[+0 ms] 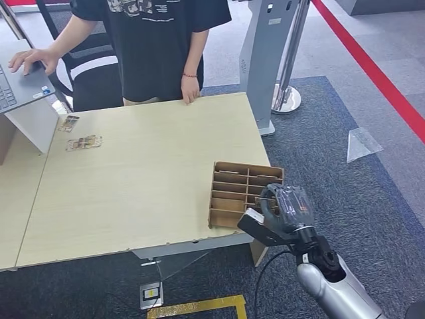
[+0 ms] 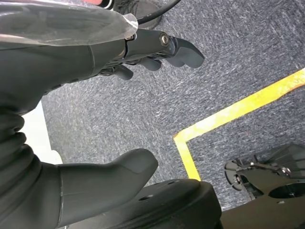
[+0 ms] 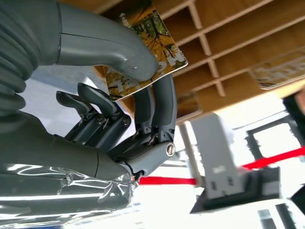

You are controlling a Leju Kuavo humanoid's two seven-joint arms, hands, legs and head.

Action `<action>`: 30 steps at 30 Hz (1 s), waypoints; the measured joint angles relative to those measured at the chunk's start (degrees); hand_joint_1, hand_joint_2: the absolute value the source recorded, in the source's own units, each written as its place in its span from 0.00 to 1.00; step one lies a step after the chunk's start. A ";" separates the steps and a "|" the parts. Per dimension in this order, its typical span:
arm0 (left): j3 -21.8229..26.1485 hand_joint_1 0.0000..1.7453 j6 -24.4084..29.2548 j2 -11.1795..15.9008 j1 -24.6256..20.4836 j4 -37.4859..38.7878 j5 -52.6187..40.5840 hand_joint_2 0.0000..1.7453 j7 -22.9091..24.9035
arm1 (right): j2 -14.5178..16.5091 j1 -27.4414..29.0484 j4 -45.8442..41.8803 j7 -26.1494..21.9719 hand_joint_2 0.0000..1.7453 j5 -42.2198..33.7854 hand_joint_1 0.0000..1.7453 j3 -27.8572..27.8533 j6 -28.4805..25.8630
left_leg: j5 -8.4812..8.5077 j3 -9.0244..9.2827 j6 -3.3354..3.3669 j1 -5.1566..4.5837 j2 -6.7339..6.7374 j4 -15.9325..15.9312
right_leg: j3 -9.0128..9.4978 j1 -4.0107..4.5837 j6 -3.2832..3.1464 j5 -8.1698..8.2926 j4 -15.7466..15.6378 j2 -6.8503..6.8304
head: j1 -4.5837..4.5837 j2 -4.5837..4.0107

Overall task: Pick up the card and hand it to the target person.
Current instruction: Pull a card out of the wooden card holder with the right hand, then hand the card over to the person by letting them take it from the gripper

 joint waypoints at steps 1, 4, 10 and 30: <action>0.00 0.00 0.00 0.01 0.00 0.00 0.00 1.00 -0.14 | -0.44 -0.57 -0.39 -0.89 1.00 0.10 1.00 0.00 0.97 | 0.00 0.00 0.00 0.00 0.00 0.00 | 0.00 0.00 0.00 0.00 0.00 0.00 | 0.01 0.00; 0.00 0.00 0.00 0.01 0.01 0.00 0.02 1.00 -0.51 | -2.08 -2.56 -1.72 -2.78 1.00 0.39 1.00 0.04 3.71 | 0.00 0.00 0.00 0.00 0.00 0.01 | 0.00 0.00 0.01 0.01 0.00 0.00 | 0.01 0.00; 0.00 0.00 -0.08 0.01 0.04 0.00 0.10 1.00 -0.78 | -5.53 -6.21 -4.78 -3.76 1.00 0.51 1.00 0.19 7.24 | 0.00 0.00 0.00 -0.01 0.00 0.03 | 0.00 -0.01 0.01 0.01 0.00 -0.01 | 0.01 0.00; 0.00 0.00 0.08 -0.14 0.06 0.00 0.28 1.00 -1.84 | -15.45 -13.60 -17.84 0.72 1.00 -4.09 1.00 -1.58 8.83 | 0.00 -0.02 0.00 -0.03 -0.01 0.02 | -0.01 -0.02 0.02 0.01 0.00 -0.01 | 0.02 0.00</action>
